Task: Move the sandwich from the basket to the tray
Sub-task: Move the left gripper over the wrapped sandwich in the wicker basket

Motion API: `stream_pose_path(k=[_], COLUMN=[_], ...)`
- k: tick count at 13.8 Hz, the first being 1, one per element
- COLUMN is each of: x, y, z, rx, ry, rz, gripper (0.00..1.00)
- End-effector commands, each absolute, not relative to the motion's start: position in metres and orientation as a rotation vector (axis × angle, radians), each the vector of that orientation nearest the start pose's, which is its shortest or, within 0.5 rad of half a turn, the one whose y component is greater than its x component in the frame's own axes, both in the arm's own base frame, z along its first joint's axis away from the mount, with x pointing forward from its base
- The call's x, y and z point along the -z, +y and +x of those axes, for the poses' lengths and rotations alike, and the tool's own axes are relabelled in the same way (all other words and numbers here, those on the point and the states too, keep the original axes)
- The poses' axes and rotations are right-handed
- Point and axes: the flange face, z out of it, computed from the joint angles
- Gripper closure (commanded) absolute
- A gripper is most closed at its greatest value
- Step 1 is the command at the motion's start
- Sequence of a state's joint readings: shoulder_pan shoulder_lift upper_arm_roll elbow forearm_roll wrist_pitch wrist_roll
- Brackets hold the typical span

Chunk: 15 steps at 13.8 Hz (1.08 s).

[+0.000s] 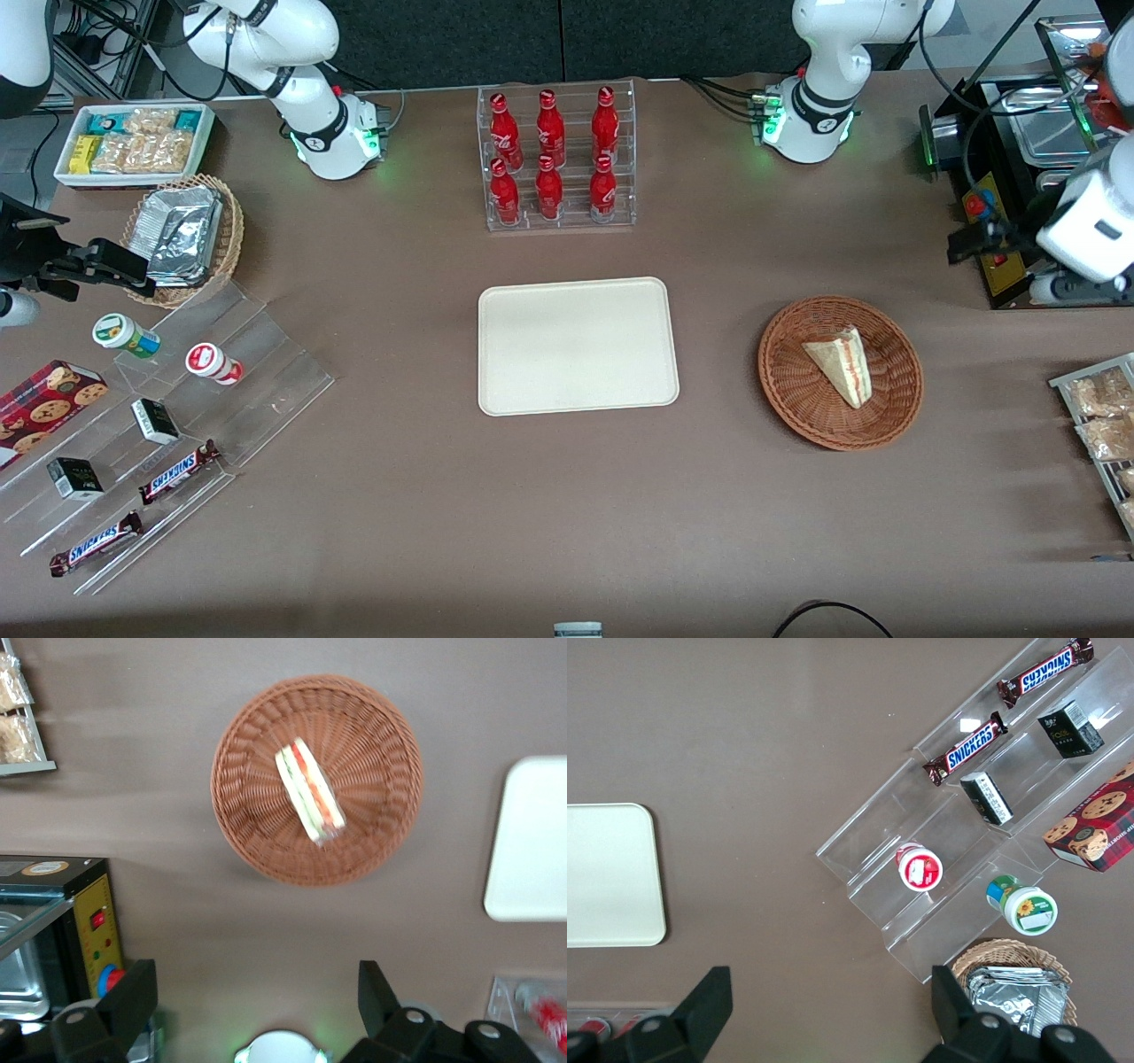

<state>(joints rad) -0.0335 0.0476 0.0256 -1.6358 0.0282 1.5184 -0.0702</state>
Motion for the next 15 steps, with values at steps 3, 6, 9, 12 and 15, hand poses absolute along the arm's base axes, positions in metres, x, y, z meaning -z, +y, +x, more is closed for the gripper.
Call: stream_pose_path(k=[3,6,9,12,15], x=[-0.495,-0.446,-0.415,-0.384,-0.364], y=[0.009,0.002,0.005,0.007,0.004], z=[0.561,0.557,0.553,0.547,0.546], rx=[-0.200,-0.148,-0.108,-0.070,-0.051], ry=[-0.331,-0.494,-0.597,-0.687,-0.778], rz=[-3.081,-3.062,-3.053,-3.039,-3.027], gripper=[0.00,0.00,0.00,0.00,0.00])
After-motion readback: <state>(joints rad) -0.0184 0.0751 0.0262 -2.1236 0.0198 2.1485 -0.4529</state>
